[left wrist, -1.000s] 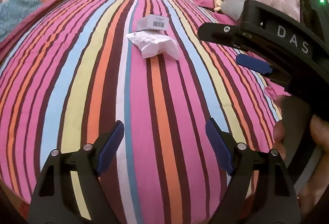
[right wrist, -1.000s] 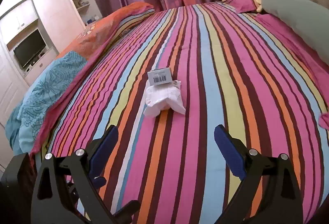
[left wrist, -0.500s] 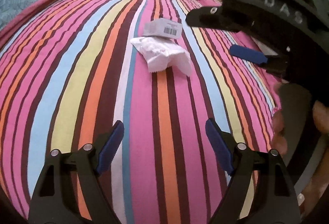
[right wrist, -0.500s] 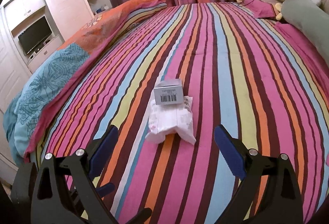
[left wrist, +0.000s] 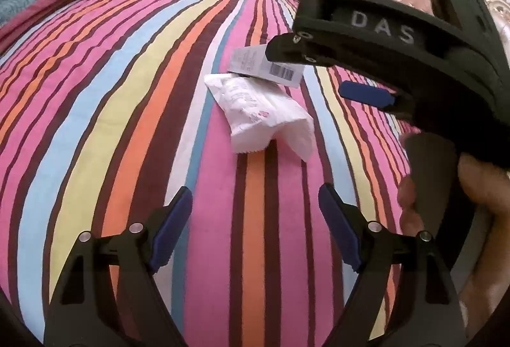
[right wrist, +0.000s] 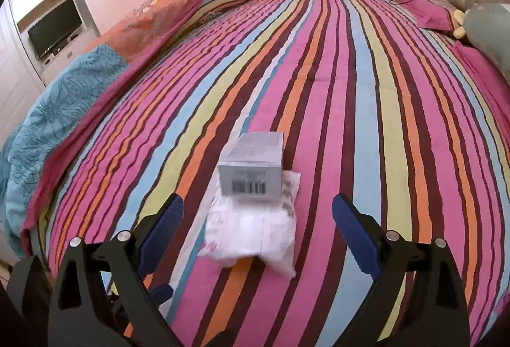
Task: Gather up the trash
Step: 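Grasp the small white box with the right tool while the left tool grasps the crumpled tissue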
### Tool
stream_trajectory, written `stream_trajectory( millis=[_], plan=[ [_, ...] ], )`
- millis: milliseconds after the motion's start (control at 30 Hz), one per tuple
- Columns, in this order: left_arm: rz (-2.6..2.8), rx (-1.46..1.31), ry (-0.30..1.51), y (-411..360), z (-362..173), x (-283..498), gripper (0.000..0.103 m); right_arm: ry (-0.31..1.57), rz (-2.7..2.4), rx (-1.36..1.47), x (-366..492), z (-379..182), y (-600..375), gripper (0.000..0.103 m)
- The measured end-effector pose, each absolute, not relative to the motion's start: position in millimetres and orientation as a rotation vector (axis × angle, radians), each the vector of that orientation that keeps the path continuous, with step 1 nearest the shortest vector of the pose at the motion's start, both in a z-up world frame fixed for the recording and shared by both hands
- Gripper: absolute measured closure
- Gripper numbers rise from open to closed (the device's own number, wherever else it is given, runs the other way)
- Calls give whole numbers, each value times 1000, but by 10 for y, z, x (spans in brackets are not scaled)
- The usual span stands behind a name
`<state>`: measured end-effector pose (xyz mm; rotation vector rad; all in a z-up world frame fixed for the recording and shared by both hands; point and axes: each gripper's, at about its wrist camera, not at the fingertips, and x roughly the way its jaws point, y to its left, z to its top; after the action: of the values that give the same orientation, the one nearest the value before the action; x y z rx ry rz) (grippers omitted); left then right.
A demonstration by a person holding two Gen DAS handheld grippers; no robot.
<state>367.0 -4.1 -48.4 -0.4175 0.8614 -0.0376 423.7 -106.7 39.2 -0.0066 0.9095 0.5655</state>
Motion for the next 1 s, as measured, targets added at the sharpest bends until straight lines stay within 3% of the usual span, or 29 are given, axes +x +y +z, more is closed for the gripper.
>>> stream_trajectory(
  millis=[733,900,1000],
  plan=[
    [-1,-384,866,-10,-561,4119,24,1036,576,-71,4776,99,-790,15],
    [10,-385,872,-32,-571,4197,24,1055,578,-93,4833,45,-760,43],
    [11,-382,868,-52,-560,4245,24,1061,590,-87,4858,23,-780,54]
  ],
)
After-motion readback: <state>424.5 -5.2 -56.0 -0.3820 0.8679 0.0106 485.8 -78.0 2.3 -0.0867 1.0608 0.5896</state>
